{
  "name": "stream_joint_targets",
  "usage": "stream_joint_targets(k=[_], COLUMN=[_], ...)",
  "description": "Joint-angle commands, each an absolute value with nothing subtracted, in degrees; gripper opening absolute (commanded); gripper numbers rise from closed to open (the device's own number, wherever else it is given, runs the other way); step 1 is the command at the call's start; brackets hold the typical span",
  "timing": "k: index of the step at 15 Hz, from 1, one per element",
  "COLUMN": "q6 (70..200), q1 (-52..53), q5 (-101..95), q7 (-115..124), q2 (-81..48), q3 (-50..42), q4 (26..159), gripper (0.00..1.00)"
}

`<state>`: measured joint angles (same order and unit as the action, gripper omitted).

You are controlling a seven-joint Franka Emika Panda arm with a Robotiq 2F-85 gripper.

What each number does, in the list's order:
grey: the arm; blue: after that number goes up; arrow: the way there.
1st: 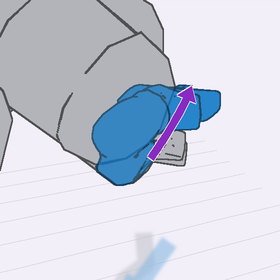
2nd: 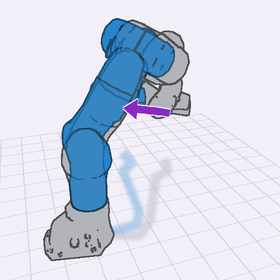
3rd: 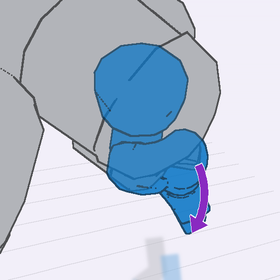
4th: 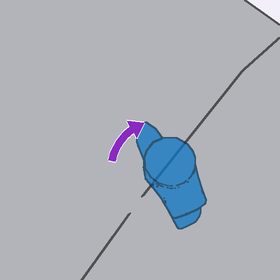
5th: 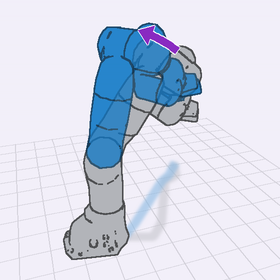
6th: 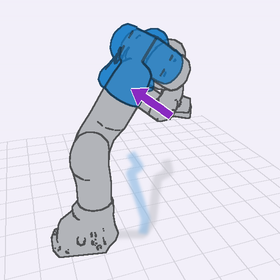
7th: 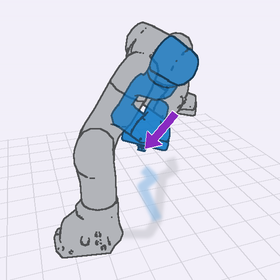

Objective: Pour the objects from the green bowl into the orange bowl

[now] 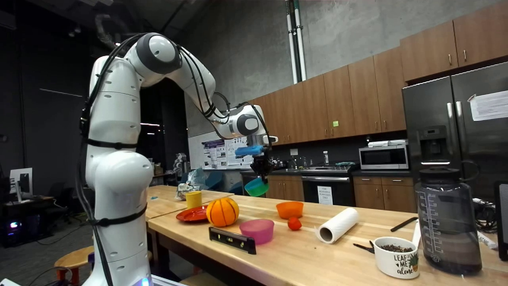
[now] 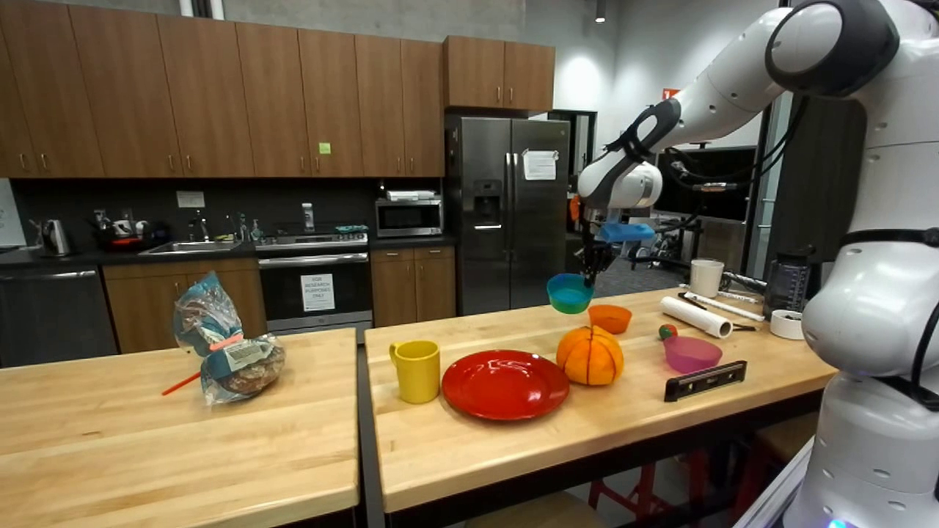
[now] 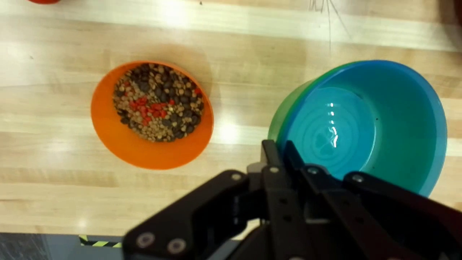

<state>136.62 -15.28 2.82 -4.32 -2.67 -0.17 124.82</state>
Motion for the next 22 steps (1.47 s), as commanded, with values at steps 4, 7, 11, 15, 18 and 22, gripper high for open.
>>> stream_joint_targets(k=[4,7,11,15,18,22], q6=[132.4,133.8,135.5,135.0,134.9,135.4], q1=[-11.1,-10.7,-10.6,-10.5,-10.6,-10.8], q5=[6.6,7.3,8.8,9.6,9.4,9.1], q7=[-14.2,-16.8,-18.9,-19.0,-19.2,-19.7], q2=[-5.5,-8.4,-11.2,-13.2,-13.7,-13.1], q3=[-3.7,-3.5,-2.9,-2.4,-2.2,-2.3], q4=[123.8,123.5,122.3,120.7,120.1,120.1], gripper=[0.01,0.01,0.01,0.01,0.01,0.42])
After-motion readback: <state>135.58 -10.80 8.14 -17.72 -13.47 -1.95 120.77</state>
